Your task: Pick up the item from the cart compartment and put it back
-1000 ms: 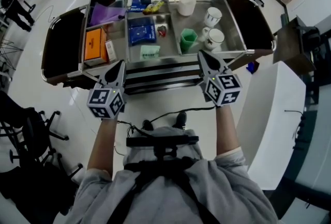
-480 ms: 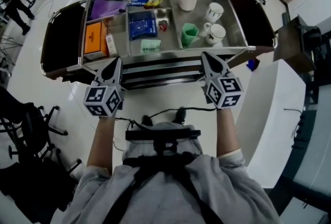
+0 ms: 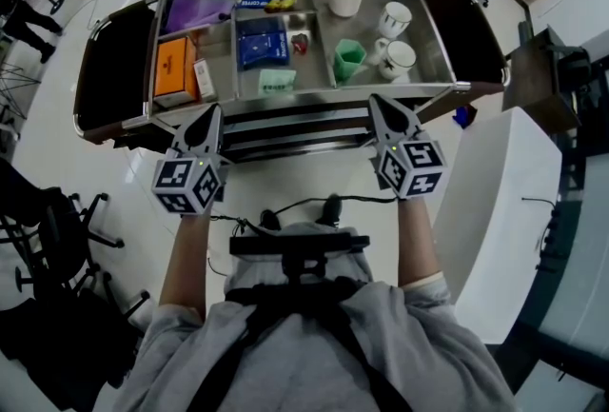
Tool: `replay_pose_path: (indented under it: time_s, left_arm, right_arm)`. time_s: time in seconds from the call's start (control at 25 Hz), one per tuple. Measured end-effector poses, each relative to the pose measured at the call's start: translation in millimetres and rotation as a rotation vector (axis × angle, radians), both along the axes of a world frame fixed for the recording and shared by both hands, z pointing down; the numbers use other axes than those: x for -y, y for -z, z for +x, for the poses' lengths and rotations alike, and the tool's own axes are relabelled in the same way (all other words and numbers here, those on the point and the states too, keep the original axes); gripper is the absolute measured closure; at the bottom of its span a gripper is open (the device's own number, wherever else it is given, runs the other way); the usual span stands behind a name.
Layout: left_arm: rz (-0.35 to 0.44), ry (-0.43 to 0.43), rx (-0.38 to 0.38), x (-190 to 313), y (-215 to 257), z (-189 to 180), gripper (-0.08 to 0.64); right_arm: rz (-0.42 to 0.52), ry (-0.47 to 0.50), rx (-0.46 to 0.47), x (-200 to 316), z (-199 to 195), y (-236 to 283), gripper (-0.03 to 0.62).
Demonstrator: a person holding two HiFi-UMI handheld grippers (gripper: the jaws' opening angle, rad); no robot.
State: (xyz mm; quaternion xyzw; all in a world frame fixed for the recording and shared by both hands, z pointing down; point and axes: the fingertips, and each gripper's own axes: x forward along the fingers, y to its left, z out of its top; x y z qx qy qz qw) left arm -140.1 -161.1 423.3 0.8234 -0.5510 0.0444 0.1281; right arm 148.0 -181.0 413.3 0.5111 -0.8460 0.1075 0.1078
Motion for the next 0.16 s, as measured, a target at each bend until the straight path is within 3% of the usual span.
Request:
replay_pose_path:
  time_s: [0.16]
  left_arm:
    - [0.008, -0.011, -0.003, 0.1, -1.7, -3.0, 0.565]
  right_arm:
    - [-0.005, 0.003, -0.005, -0.8, -4.0, -3.7, 0.584]
